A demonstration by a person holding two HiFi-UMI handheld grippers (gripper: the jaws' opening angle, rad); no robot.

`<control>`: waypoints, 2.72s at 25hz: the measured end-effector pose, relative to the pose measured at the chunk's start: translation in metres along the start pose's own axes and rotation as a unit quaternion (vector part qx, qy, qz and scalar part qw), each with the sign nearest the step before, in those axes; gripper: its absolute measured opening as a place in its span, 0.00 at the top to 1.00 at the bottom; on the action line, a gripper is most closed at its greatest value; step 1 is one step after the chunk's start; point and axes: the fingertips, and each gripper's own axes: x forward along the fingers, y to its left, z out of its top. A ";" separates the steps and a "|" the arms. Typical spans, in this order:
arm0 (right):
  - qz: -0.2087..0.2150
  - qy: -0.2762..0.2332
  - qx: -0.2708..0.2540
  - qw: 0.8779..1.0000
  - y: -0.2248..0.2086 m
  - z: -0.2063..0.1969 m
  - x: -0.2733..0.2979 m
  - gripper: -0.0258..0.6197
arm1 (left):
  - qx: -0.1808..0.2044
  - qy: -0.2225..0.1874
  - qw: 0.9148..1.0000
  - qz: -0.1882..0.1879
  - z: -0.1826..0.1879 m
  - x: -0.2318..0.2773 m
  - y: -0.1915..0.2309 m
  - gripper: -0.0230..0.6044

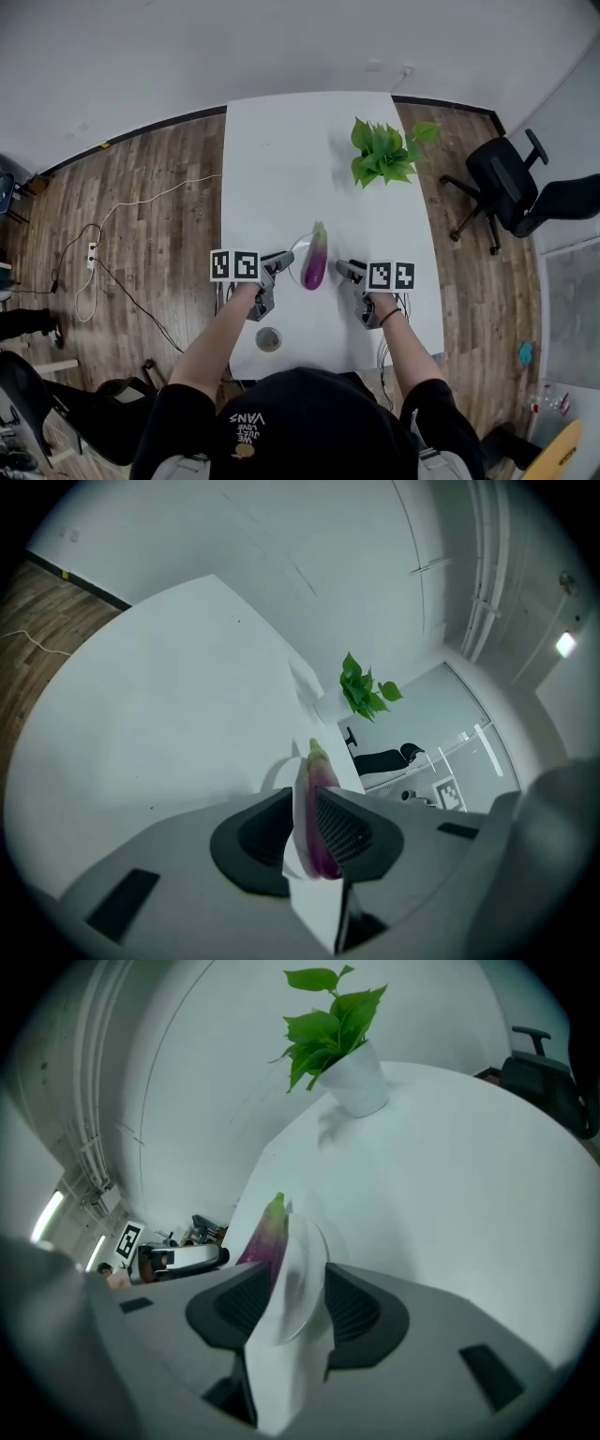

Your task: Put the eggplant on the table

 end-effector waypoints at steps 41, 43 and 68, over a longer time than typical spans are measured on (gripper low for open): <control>-0.059 -0.327 -0.294 0.896 0.152 -0.054 -0.153 0.93 | 0.438 -0.265 0.859 0.003 -0.058 -0.155 -0.160 0.94; -0.063 -0.331 -0.294 0.895 0.154 -0.062 -0.155 0.93 | 0.437 -0.266 0.859 0.000 -0.066 -0.160 -0.160 0.94; -0.077 -0.337 -0.284 0.894 0.163 -0.099 -0.165 0.93 | 0.449 -0.266 0.853 0.000 -0.110 -0.182 -0.157 0.95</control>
